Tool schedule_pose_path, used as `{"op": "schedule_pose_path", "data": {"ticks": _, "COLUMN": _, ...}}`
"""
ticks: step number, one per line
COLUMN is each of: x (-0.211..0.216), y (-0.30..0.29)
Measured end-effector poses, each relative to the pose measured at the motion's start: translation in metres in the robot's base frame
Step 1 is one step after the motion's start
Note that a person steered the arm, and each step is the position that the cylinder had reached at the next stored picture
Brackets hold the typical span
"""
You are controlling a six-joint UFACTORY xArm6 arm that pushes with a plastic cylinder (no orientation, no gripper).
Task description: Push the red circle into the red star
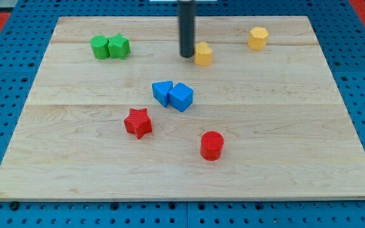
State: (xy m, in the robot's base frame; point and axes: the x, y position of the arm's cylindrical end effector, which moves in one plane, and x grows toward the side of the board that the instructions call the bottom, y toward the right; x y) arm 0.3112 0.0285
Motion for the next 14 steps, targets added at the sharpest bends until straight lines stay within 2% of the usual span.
{"op": "schedule_pose_path", "data": {"ticks": 2, "x": 0.021, "y": 0.068}}
{"op": "schedule_pose_path", "data": {"ticks": 4, "x": 0.035, "y": 0.089}}
{"op": "schedule_pose_path", "data": {"ticks": 5, "x": 0.037, "y": 0.101}}
{"op": "schedule_pose_path", "data": {"ticks": 6, "x": 0.012, "y": 0.104}}
{"op": "schedule_pose_path", "data": {"ticks": 7, "x": 0.053, "y": 0.135}}
{"op": "schedule_pose_path", "data": {"ticks": 8, "x": 0.139, "y": 0.145}}
{"op": "schedule_pose_path", "data": {"ticks": 9, "x": 0.219, "y": 0.141}}
{"op": "schedule_pose_path", "data": {"ticks": 10, "x": 0.266, "y": 0.106}}
{"op": "schedule_pose_path", "data": {"ticks": 11, "x": 0.265, "y": 0.033}}
{"op": "schedule_pose_path", "data": {"ticks": 12, "x": 0.228, "y": -0.002}}
{"op": "schedule_pose_path", "data": {"ticks": 13, "x": 0.22, "y": 0.025}}
{"op": "schedule_pose_path", "data": {"ticks": 14, "x": 0.19, "y": 0.037}}
